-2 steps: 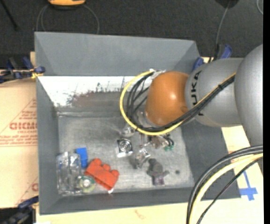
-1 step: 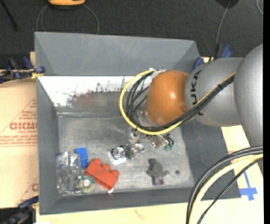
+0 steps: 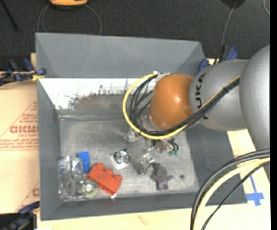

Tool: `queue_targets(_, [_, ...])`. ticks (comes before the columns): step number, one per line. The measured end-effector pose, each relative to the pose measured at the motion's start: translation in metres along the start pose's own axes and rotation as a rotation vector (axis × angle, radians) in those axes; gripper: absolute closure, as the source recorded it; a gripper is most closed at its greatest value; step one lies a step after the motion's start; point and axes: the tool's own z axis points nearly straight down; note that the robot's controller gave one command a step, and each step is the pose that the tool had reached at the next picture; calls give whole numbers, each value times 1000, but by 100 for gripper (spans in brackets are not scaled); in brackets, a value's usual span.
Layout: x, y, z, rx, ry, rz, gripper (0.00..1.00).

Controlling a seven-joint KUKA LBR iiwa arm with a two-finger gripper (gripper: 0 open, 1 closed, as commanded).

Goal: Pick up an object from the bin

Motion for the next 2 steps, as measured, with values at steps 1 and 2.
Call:
queue_targets(1, [-41, 55, 0, 2, 1, -295, 0])
queue_targets(2, [-4, 22, -1, -1, -8, -304, 0])
